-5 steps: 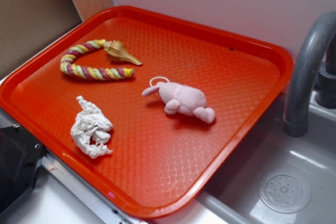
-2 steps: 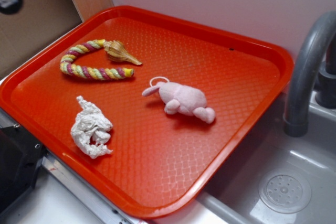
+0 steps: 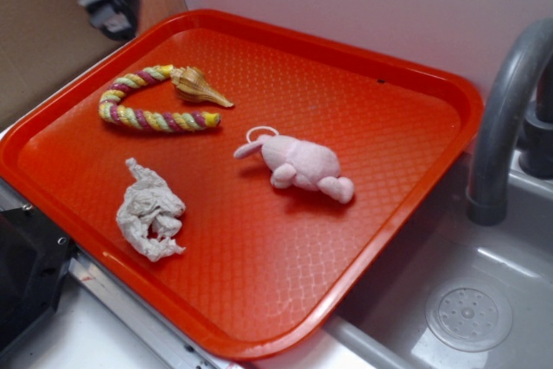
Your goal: Grab the pink bunny.
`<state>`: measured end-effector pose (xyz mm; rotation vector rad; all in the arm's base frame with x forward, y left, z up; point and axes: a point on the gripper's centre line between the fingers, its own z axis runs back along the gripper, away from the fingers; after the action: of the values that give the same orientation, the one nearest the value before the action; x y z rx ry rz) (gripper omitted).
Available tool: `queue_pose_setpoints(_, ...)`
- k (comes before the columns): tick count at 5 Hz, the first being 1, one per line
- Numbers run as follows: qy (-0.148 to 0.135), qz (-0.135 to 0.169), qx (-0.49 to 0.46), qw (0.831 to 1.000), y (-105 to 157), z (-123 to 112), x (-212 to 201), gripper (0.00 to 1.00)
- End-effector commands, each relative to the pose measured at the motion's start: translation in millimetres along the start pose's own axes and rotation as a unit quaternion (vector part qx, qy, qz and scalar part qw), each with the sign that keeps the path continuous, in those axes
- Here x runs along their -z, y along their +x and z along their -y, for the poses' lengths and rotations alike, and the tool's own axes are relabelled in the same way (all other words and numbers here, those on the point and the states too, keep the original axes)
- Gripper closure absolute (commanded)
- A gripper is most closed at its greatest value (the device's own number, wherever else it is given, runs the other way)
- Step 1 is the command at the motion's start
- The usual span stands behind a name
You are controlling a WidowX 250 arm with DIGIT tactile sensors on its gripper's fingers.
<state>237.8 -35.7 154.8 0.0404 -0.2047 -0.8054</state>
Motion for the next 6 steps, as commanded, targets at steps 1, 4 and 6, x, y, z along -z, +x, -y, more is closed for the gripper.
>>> queue_pose_setpoints(1,-0.037,0.014,0.252,0.967,60.2,52.8,46.3,0.00)
queue_pose_setpoints(4,-0.040,-0.059,0.329,0.942,63.8,94.1,105.4,0.00)
queue_pose_setpoints(6,-0.024,-0.096,0.315,0.944,61.3,109.8,125.4,0.00)
